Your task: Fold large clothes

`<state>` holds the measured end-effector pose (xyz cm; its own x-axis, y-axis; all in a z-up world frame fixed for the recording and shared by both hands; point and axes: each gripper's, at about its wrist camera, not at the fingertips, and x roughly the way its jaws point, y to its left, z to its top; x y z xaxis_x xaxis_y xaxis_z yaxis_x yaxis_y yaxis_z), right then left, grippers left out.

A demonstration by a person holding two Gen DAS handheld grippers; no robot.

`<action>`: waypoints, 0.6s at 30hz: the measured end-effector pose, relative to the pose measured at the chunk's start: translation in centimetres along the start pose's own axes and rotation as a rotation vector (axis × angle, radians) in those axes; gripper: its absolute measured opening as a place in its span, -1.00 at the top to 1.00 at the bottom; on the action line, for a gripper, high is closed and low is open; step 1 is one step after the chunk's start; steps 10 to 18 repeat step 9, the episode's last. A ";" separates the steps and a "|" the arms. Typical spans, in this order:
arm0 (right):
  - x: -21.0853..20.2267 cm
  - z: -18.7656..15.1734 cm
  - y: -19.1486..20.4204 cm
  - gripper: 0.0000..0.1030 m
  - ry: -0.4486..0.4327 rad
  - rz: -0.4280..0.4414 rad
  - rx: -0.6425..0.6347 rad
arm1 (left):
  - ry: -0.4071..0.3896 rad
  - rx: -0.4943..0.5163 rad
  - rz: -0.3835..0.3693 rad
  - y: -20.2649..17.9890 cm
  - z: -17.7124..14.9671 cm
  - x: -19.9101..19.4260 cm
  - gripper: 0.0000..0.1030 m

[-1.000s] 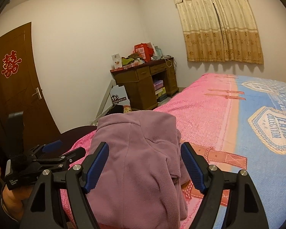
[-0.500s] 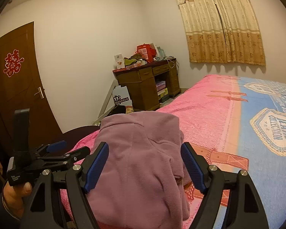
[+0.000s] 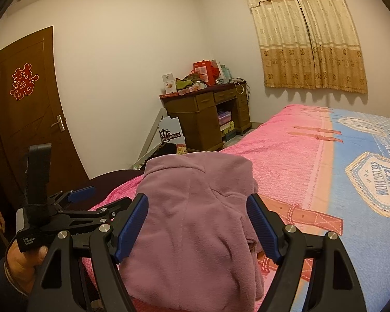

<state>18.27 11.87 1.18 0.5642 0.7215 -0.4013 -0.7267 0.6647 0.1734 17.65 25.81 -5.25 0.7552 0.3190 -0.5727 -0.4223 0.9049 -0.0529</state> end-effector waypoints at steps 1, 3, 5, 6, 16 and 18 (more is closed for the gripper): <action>0.0 0.0 0.0 -0.52 0.000 0.000 0.000 | 0.001 -0.002 -0.003 0.0 0.0 0.0 -1.00; 0.1 0.0 0.1 -0.52 0.000 0.000 -0.001 | 0.004 -0.004 0.004 0.2 -0.1 0.1 -1.00; 0.2 -0.1 0.2 -0.53 0.006 0.001 0.000 | 0.011 -0.001 -0.008 0.2 -0.2 0.3 -1.00; 0.2 -0.1 0.2 -0.53 0.007 0.001 0.000 | 0.010 -0.004 -0.011 0.2 -0.3 0.3 -1.00; 0.4 -0.3 0.2 -0.53 0.014 0.002 0.002 | 0.004 0.008 -0.014 0.0 -0.6 0.3 -1.00; 0.4 -0.3 0.2 -0.53 0.014 0.002 0.002 | 0.004 0.008 -0.014 0.0 -0.6 0.3 -1.00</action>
